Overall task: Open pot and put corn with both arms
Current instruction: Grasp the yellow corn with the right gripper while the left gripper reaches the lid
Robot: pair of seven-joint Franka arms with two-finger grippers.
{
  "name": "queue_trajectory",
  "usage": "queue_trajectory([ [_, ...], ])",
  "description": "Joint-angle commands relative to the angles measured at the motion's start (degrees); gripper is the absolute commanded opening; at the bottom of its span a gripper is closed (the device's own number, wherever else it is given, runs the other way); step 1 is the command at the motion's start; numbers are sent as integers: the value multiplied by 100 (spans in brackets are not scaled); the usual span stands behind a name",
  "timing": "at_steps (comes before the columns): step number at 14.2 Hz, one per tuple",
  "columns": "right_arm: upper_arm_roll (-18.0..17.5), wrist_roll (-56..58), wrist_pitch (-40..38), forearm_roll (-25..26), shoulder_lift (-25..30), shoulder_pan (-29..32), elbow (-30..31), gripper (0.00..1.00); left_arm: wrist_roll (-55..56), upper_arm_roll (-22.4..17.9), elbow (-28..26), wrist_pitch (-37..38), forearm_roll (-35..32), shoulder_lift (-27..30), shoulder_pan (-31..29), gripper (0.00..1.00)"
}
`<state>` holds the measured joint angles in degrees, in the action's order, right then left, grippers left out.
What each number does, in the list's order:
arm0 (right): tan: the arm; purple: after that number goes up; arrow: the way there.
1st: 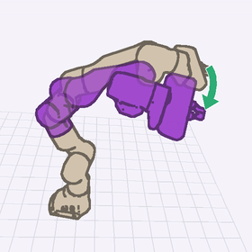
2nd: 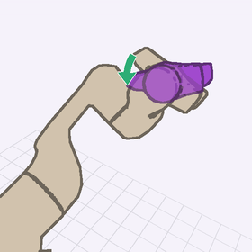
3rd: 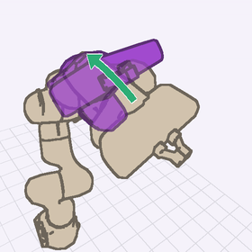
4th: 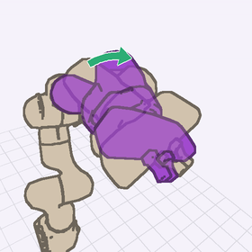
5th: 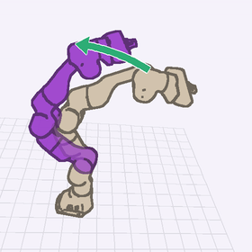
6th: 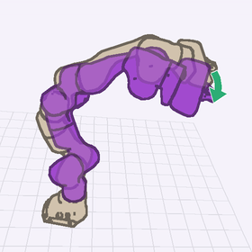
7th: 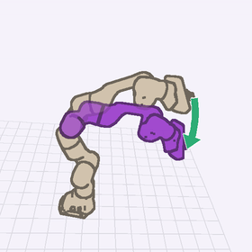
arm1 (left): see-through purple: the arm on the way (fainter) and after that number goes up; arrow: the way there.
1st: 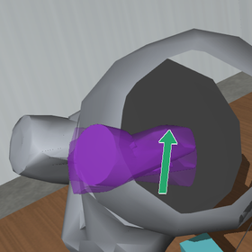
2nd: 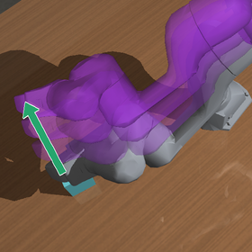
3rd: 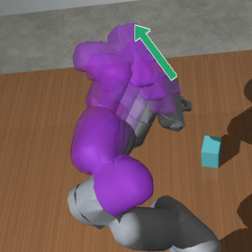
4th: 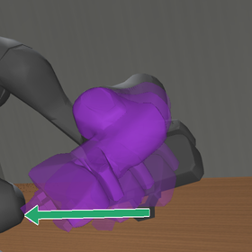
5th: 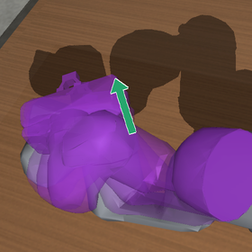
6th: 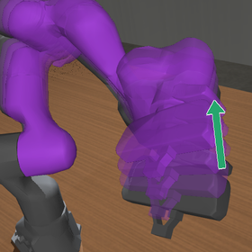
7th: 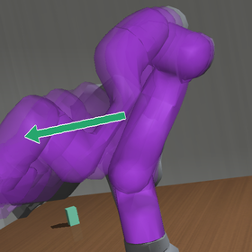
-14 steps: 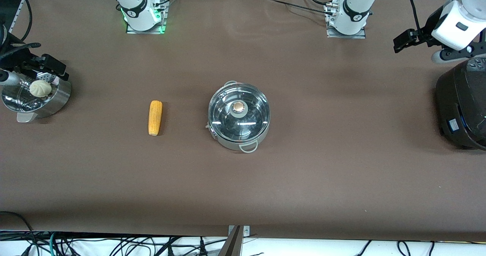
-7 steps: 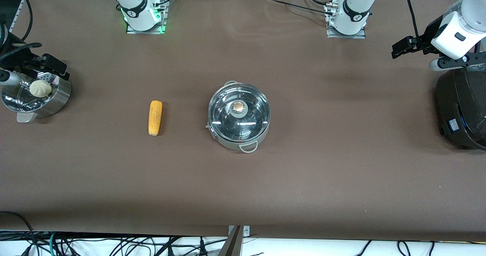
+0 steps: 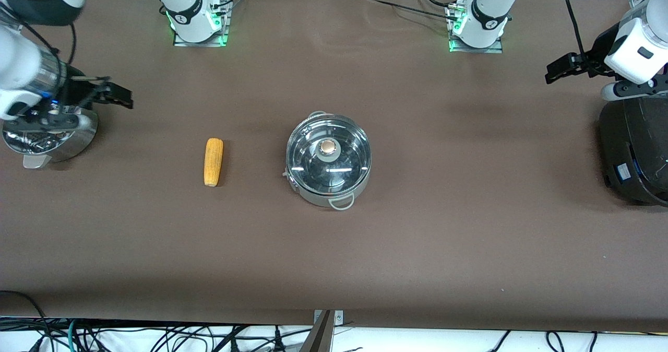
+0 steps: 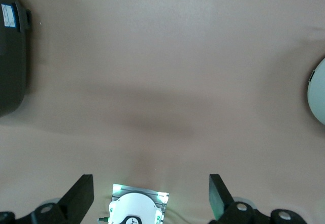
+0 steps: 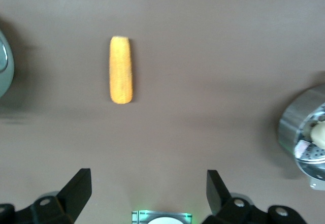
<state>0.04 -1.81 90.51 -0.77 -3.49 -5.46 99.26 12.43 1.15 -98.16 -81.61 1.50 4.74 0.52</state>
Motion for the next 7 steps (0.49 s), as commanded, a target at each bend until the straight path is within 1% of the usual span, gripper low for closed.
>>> queue_trajectory([
  [1, 13, -213, -17, -256, -431, -322, -39, 100, -127, 87, 297, 57, 140, -228, -175, 100],
  [4, 22, -951, 772, -204, -722, -604, 399, 100, -136, 96, 297, 48, 140, -245, -246, 100],
  [6, 31, -988, 1719, -169, -881, -675, 978, 100, -275, 96, 297, 57, 140, -245, -246, 100],
  [7, 31, -988, 2237, -160, -959, -675, 1251, 100, -590, 96, 297, 57, 140, -245, -246, 100],
])
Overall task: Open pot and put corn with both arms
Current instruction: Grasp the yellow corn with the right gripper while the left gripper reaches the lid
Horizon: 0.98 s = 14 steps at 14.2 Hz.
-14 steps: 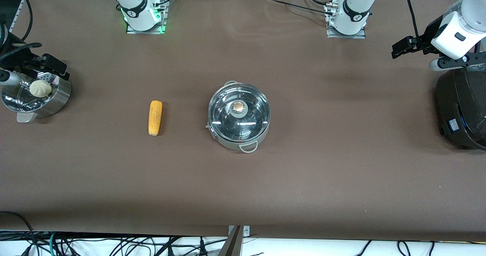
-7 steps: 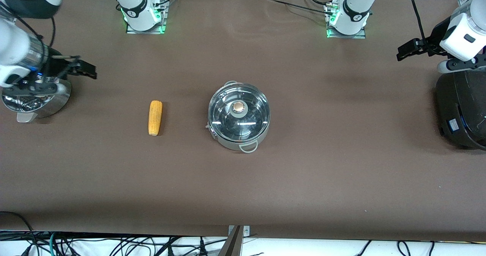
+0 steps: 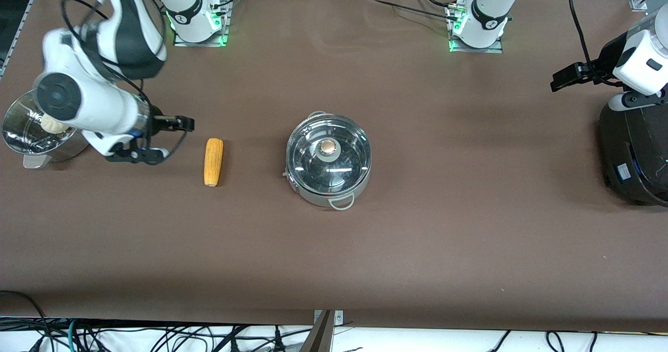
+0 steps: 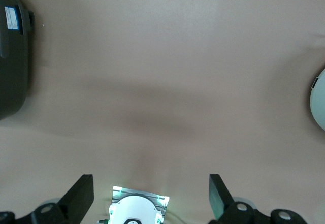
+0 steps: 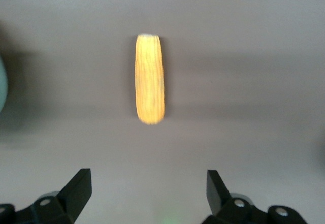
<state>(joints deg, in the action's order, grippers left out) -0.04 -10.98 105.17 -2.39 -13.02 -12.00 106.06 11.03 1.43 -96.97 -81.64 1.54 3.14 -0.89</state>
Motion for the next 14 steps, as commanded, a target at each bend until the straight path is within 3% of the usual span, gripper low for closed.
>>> queue_trajectory([
  [1, 39, -124, 1264, -7, -103, -22, 843, 100, -740, 68, 179, 34, 144, -94, -122, 100],
  [4, 39, -405, 2784, 2, -551, -205, 1547, 100, -716, 172, 266, -27, 748, -339, -113, 100],
  [6, 39, -414, 3577, 2, -885, -241, 1777, 100, -655, 645, 275, -237, 891, -550, -87, 100],
  [8, 39, -414, 3826, -7, -1123, -241, 1777, 97, 472, 1286, 345, -693, 900, -874, 9, 100],
  [9, 39, -405, 3844, 2, -1133, -241, 1777, 72, 1253, 1568, 607, -956, 900, -1233, 149, 100],
  [10, 39, -388, 3827, 2, -1133, -250, 1751, 37, 1992, 1658, 914, -1177, 892, -1602, 411, 100],
  [11, 39, -362, 3827, 2, -1141, -242, 1734, 23, 2548, 1650, 1195, -1388, 874, -1962, 797, 100],
  [14, 39, -361, 3818, -7, -1141, -241, 1637, 20, 3973, 1493, 2162, -1477, 629, -2895, 1808, 100],
])
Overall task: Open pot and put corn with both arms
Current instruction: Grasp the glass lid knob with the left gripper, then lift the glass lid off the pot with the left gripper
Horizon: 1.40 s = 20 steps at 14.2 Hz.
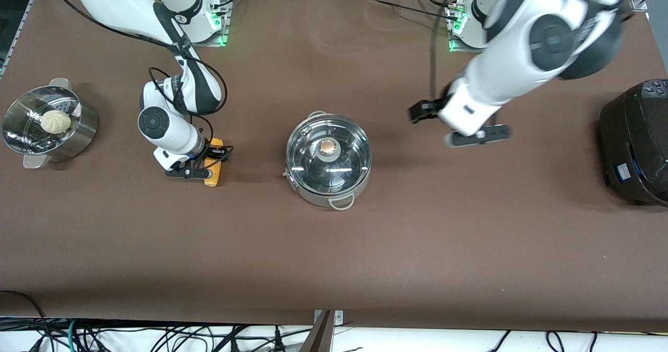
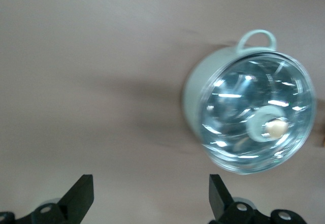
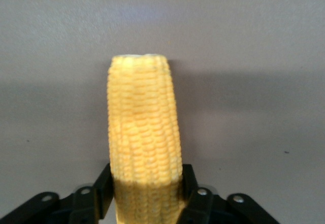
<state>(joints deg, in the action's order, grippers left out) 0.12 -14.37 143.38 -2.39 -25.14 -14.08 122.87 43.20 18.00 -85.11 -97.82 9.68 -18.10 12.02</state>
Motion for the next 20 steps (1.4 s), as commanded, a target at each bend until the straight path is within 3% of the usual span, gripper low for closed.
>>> queue_trajectory([
  [1, 32, 4, -3, -7, 70, -25, -87, 20, 1135, -261, 1318, 80, -342, -1087, 860, 100],
  [4, 41, 22, -256, -7, 132, -7, -455, 20, 2033, -858, 2285, -219, -449, -2036, 1792, 100],
  [6, 41, -4, -1018, -7, 167, -7, -981, 20, 2358, -1123, 2656, -246, -449, -2416, 2154, 100],
  [10, 59, -5, -3014, -16, 141, 10, -2536, 20, 2755, -1255, 2675, -728, -458, -2706, 2480, 100],
  [14, 59, -13, -4219, -95, 141, -16, -3600, 21, 2782, -1344, 2649, -897, -739, -2918, 2709, 100],
  [16, 41, -13, -4852, -95, 106, -25, -3997, 21, 2773, -1335, 2614, -888, -731, -2927, 2700, 100],
  [20, 6, -153, -5381, -104, 141, -165, -4402, 21, 2764, -1326, 2623, -792, -731, -2901, 2691, 98],
])
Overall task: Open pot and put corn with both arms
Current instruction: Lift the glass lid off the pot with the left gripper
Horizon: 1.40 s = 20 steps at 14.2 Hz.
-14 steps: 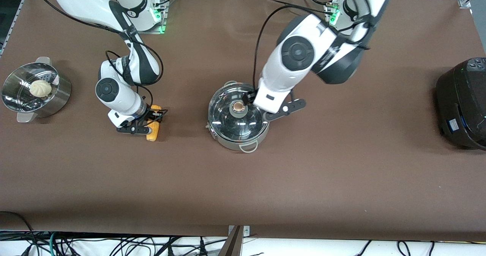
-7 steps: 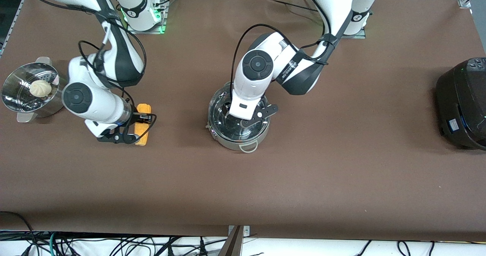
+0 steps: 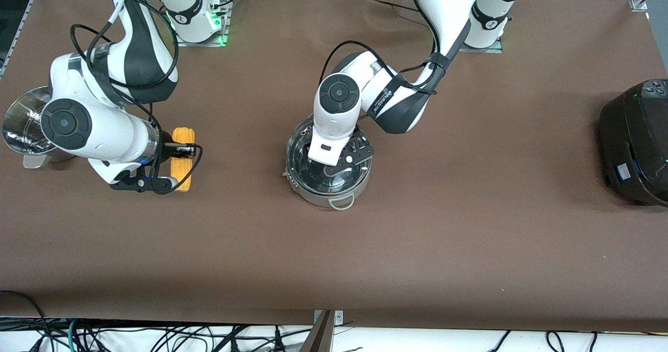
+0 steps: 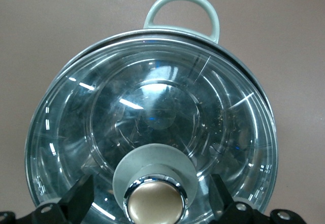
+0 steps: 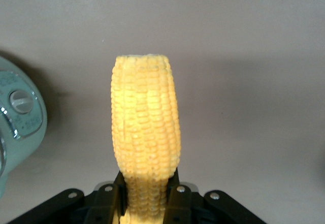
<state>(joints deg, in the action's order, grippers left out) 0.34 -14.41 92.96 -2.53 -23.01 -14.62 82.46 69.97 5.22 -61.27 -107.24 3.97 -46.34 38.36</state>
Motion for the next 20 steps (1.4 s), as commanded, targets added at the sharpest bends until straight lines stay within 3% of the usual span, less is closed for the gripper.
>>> queue_trajectory([
  [1, -17, -332, -427, -90, -72, -207, -466, 21, 87, -47, 239, 159, -168, -77, 58, 93],
  [3, -17, -623, -454, -90, -72, -444, -529, 21, 70, -30, 230, 150, -186, -77, 58, 53],
  [5, -17, -1079, -454, -90, -63, -726, -625, 21, -78, 136, 47, 150, -290, -68, 58, 25],
  [6, -17, -1307, -445, -99, -98, -840, -713, 21, -62, 190, -16, 159, -396, -59, 58, 6],
  [7, -17, -1440, -393, -229, -124, -893, -792, 21, -45, 251, -16, 159, -440, -33, 58, 0],
  [10, -17, -1880, -165, -783, -133, -955, -819, 21, -79, 278, -156, 185, -397, 282, -30, 0],
  [13, -17, -1916, -138, -784, -186, -1008, -810, 21, -315, 278, -218, 815, -196, 923, -468, 0],
  [15, -17, -1907, -129, -793, -186, -1008, -819, 21, -1130, 278, -603, 1247, -72, 1607, -889, 0],
  [17, -25, -1899, -94, -1028, -212, -1008, -802, 21, -2183, 269, -1837, 1337, 25, 2660, -1469, 0],
  [20, -43, -1969, 431, -2091, -501, -1113, -802, 21, -3898, 234, -3544, 1179, 368, 3945, -2444, 0],
])
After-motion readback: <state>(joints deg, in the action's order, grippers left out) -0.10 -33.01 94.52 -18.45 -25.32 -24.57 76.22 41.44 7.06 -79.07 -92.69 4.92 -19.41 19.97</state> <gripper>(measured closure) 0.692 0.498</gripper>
